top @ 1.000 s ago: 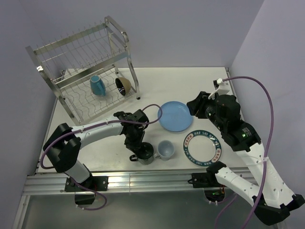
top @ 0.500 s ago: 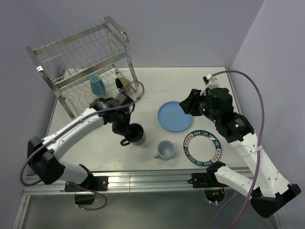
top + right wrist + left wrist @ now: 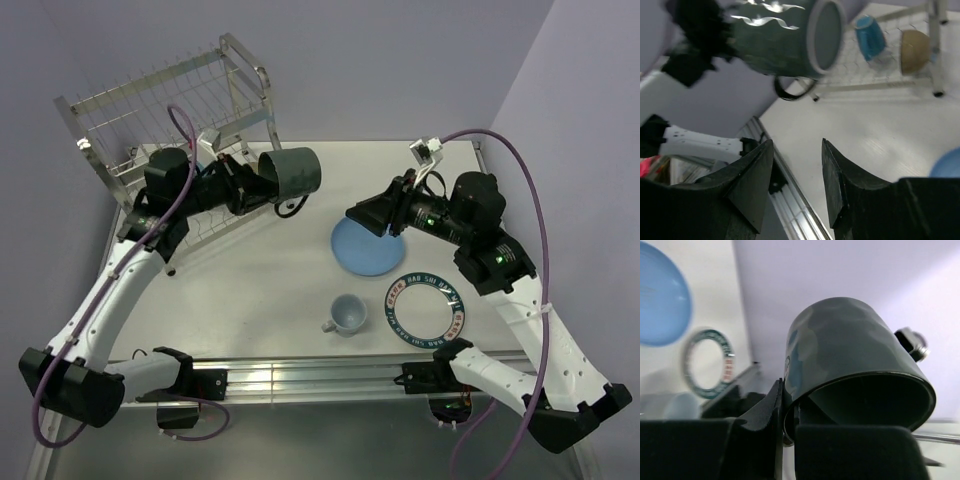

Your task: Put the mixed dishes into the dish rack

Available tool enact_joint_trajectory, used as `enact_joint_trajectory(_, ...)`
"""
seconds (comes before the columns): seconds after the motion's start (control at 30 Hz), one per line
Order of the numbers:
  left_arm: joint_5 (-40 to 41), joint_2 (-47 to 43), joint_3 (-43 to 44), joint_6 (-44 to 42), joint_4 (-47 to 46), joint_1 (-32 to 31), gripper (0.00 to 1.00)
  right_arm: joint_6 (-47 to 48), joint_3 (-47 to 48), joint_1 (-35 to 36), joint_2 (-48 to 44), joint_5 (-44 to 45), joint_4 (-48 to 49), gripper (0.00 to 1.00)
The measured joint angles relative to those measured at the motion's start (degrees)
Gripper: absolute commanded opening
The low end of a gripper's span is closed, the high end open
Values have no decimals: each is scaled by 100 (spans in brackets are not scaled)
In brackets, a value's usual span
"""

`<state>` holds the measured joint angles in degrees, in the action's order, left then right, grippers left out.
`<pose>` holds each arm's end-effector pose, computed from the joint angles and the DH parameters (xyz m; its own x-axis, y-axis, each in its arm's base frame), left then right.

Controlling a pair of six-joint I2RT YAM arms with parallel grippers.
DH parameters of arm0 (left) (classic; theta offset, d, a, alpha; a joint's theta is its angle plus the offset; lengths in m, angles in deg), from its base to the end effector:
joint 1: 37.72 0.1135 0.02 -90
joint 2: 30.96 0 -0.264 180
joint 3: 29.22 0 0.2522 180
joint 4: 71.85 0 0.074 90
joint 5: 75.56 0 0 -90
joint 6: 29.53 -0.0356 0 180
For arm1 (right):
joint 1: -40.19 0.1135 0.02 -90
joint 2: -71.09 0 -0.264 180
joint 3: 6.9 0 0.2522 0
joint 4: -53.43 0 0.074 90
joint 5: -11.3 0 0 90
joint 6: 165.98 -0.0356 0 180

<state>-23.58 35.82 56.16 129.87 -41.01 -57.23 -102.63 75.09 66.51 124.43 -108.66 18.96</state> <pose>0.2327 -0.1057 0.4149 -0.8477 -0.4820 -0.2216 0.1051 0.2568 -0.9607 0.1606 0.0993 0.4356 -0.4533 0.2093 -0.8664 -0.7006 0.5173 0.4915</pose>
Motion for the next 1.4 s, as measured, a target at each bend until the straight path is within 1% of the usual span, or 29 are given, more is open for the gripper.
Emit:
enact_joint_trajectory(0.03, -138, 17, -358, 516, -629, 9, 0, -129, -35, -9, -13, -225, 249, 50)
enact_joint_trajectory(0.1, -297, 61, -896, 1353, -1589, 26, 0, -422, -133, -13, -15, -605, 802, 50)
enact_joint_trajectory(0.17, -369, 90, -1292, 2083, -2387, 37, 0, -898, -321, -24, 48, -1034, 1550, 54)
enact_joint_trajectory(0.23, -385, 87, -1576, 2706, -3202, 46, 0, -1270, -496, -24, 151, -1300, 2157, 56)
enact_joint_trajectory(0.3, -369, 85, -1775, 3276, -3985, 48, 0, -1515, -586, -26, 289, -1467, 2487, 60)
enact_joint_trajectory(0.37, -372, 79, -1869, 3672, -4540, 46, 0, -1641, -599, -31, 439, -1617, 2706, 64)
enact_joint_trajectory(0.5, -369, -24, -1869, 4037, -5038, 20, 0, -1801, -599, -35, 730, -1829, 3165, 64)
enact_joint_trajectory(0.63, -374, -184, -1897, 4177, -5289, -50, 0, -2050, -595, -35, 1086, -2033, 3731, 64)
enact_joint_trajectory(0.93, -372, -245, -1987, 4286, -5423, -133, 0, -2822, -428, 48, 1950, -2253, 4889, 62)
enact_joint_trajectory(1.07, -367, -245, -1987, 4339, -5455, -142, 0, -3084, -175, 199, 2190, -2308, 5270, 60)
enact_joint_trajectory(1.27, -249, -245, -1987, 4426, -5759, -136, 0, -3473, -68, 365, 2363, -2323, 5790, 57)
enact_joint_trajectory(1.4, -199, -190, -1980, 4363, -5834, -223, 0, -3663, 59, 693, 2481, -2304, 6083, 57)
